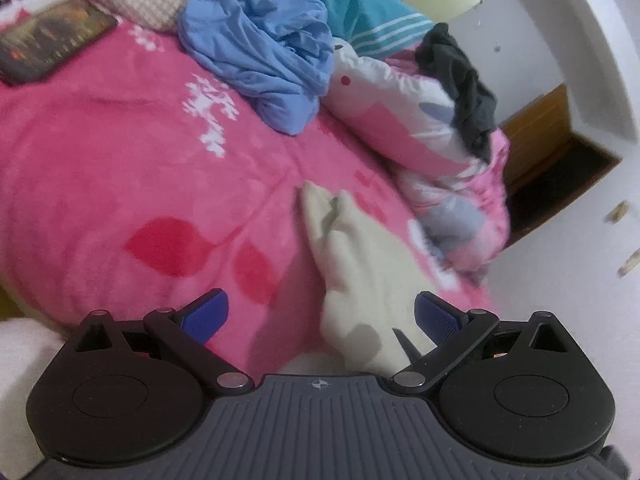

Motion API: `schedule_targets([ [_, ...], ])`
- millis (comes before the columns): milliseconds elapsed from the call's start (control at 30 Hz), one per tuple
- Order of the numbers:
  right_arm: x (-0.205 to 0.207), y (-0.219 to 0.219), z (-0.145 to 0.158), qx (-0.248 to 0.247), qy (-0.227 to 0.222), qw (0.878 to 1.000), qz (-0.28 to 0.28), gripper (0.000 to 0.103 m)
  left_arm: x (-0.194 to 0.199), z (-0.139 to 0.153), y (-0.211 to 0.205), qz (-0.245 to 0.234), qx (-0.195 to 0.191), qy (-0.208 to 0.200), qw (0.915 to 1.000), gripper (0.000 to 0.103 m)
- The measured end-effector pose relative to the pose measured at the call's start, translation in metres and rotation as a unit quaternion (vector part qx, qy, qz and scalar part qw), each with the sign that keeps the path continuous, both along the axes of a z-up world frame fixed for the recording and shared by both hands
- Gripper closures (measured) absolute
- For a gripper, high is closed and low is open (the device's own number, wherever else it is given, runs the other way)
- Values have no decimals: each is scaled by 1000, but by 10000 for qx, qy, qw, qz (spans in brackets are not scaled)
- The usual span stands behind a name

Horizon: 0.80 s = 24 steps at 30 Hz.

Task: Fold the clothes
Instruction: 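Grasp a sweatshirt corner with the right gripper and lift it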

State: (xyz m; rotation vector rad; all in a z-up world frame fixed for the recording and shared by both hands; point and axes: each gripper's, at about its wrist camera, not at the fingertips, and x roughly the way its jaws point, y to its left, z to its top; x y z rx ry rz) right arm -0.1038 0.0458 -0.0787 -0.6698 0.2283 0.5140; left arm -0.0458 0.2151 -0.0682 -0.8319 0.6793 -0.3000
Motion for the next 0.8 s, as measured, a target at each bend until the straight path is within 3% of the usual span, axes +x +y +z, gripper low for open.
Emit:
schedule_targets([
  [100,1,-8,8,245,47,9997,-78,83,22,-4,0,-329,-492,57,9982,2],
  [300,0,-10,9,315,55,9994,-113,83,68,-17,-17,-921,-710,491,9920,3],
  [667,0,-14,10,378,71,9992,-110,83,105,-23,-32,-1293,-349,569,9894,10],
  [800,1,-14,9,377,56,9992,-106,83,118,-25,-37,-1402,-200,582,9882,20],
])
